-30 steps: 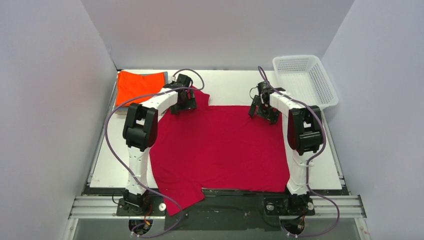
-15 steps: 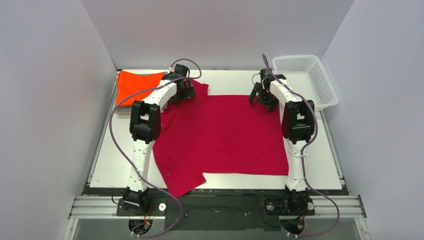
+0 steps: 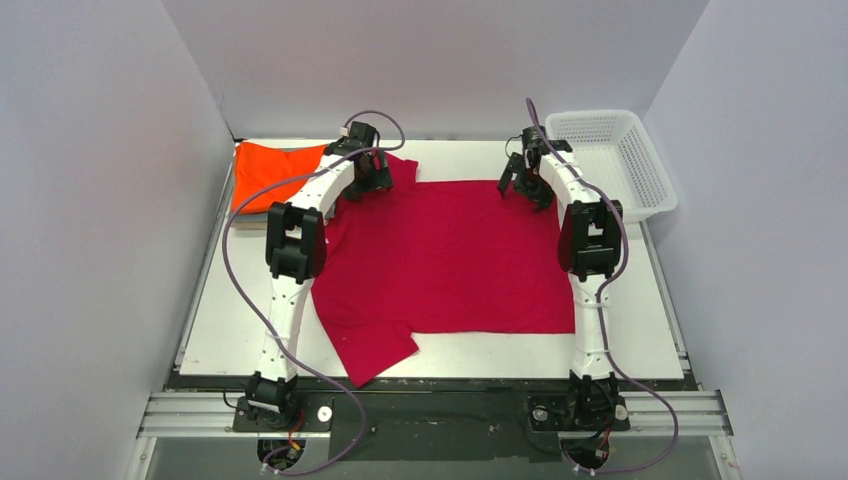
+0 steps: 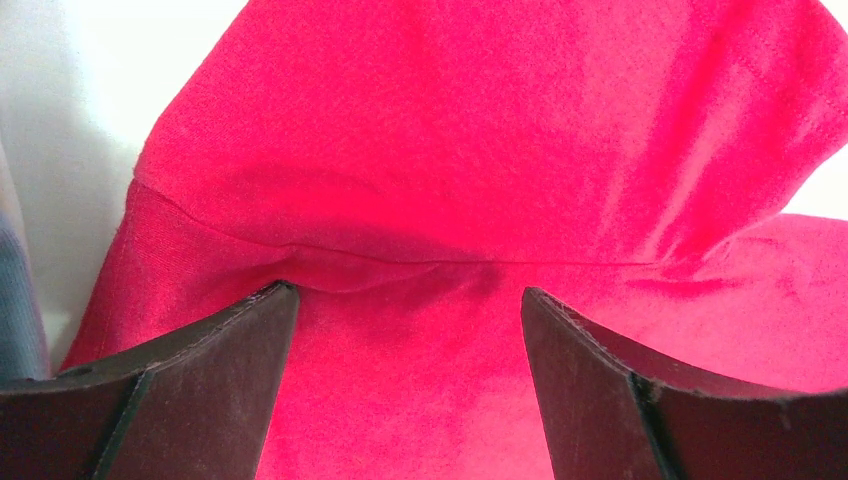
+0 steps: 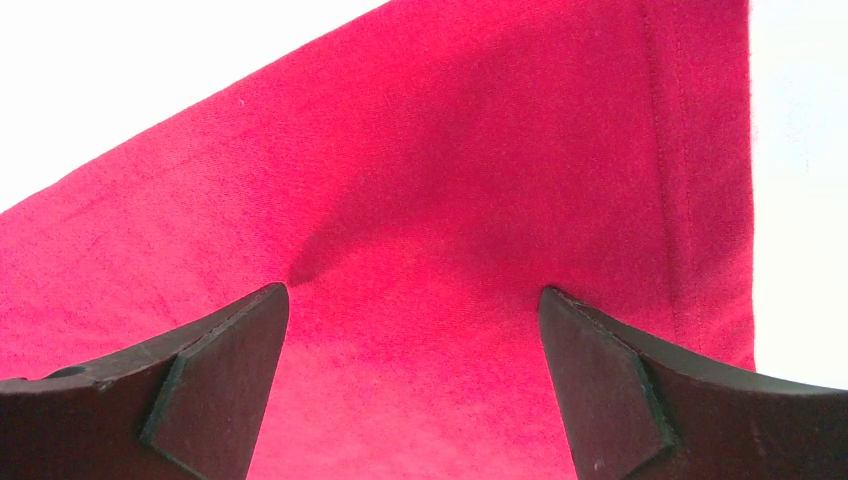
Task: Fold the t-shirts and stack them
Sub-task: Flatten out the tshirt
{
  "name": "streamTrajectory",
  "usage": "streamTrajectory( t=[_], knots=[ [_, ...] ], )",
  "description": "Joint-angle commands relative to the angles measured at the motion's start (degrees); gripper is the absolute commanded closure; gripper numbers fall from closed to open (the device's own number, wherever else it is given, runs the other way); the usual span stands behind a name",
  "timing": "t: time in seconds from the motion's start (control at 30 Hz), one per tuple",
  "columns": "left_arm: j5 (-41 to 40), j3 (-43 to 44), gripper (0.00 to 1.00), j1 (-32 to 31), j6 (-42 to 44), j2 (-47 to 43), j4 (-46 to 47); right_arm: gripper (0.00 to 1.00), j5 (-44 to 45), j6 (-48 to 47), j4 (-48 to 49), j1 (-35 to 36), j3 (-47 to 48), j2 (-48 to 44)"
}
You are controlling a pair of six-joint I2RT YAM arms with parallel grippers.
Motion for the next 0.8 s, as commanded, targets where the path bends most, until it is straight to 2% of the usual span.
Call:
streamTrajectory(
  t=[0.0,0.13,0.2,0.33,0.43,0.57,0.63,0.77],
  knots=[
    [0.65,0.1,0.07,-0.67,1.9,-6.8,-2.0,0.1,-0.56,-2.38,-1.56,0.76,-3.23,-9.11],
    [-3.15,-11.11,0.07,-3.01,0.61,-19.25,-1.23,0.09,1.63,-3.36,-1.18,4.18,-12.97,-19.74],
    [-5.34,-19.55,0.07,-4.63,-1.22,-27.07,-0.12,0.09,3.59,-2.93,-0.51,6.15,-19.75,-25.81],
    [-9.48,-43.07,0.07,-9.94,-6.59,-44.71,2.43,0.08,6.43,0.17,2.11,10.42,-35.02,-38.23],
    [-11.81,-54.25,0.07,-14.55,-12.92,-57.52,0.03,0.08,7.15,4.08,5.32,12.93,-45.61,-46.24],
    [-13.36,-67.95,0.07,-23.53,-21.07,-71.25,-5.58,0.08,7.91,7.81,8.57,15.61,-62.43,-57.37],
    [-14.29,-74.24,0.07,-32.49,-26.86,-76.97,-8.73,0.08,8.59,8.85,9.31,15.86,-68.08,-63.81],
    [-10.64,-86.88,0.07,-44.18,-35.64,-83.96,-12.28,0.08,11.31,9.63,8.49,15.58,-75.59,-71.1]
  ],
)
